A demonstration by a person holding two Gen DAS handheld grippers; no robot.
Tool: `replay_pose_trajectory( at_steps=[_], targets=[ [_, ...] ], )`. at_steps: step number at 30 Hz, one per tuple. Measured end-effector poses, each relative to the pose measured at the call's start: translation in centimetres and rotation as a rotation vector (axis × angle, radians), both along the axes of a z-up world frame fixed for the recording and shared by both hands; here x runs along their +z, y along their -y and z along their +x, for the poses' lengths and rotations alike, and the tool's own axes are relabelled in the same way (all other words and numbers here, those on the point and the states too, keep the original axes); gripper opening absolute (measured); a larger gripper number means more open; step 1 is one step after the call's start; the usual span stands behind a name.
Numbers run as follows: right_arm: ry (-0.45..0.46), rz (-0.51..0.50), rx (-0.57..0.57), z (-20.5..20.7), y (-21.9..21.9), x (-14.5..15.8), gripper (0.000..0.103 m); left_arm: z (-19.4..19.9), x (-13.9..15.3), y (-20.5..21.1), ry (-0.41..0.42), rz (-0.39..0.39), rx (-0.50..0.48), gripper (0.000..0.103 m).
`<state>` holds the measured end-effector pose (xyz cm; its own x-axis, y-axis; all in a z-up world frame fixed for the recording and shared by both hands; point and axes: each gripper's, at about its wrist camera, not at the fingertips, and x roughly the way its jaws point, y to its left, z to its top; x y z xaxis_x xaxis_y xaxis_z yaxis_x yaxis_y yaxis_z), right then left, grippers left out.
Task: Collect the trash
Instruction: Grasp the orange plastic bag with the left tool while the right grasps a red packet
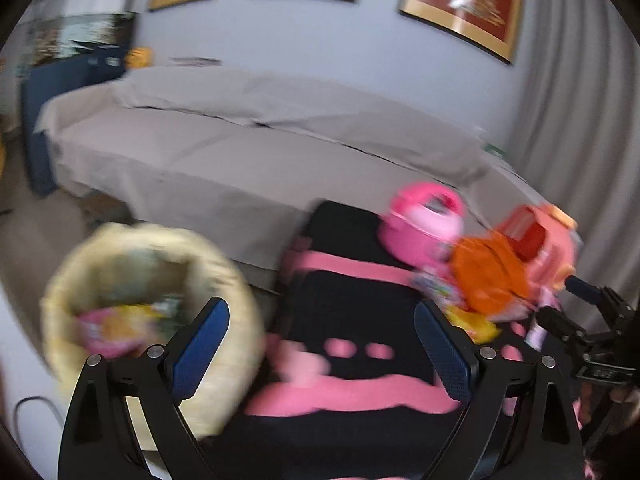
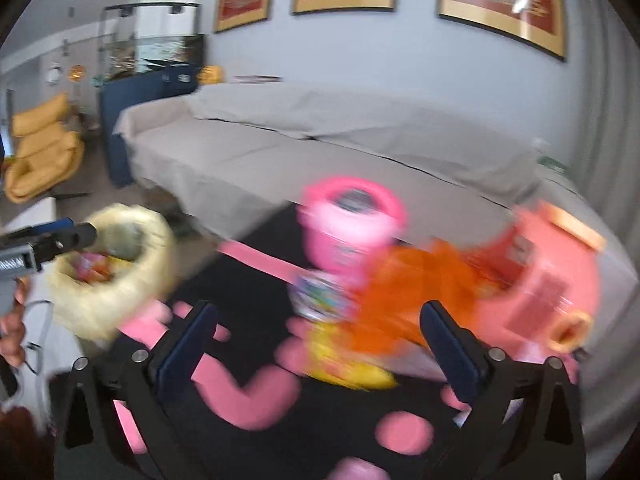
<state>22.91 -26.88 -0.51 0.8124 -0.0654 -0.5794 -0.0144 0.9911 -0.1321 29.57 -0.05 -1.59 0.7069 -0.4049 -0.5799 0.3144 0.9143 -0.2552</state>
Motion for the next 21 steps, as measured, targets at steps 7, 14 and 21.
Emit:
replay_pose_trajectory(
  at_steps=[7, 14, 21],
  targets=[
    [0.003, 0.041, -0.216, -4.2, 10.4, -1.7, 0.101, 1.0, -1.3, 10.0, -0.086, -0.037, -0.194, 0.094],
    [0.017, 0.135, -0.336, -7.1, 16.7, -3.2, 0.101, 3.9, -2.2, 18.8, -0.161, -0.09, -0.289, 0.094],
    [0.005, 0.186, -0.361, -8.1, 19.3, -4.4, 0.101, 8.3, -4.8, 23.4, -0.256, -0.077, -0.226, 0.094]
  ],
)
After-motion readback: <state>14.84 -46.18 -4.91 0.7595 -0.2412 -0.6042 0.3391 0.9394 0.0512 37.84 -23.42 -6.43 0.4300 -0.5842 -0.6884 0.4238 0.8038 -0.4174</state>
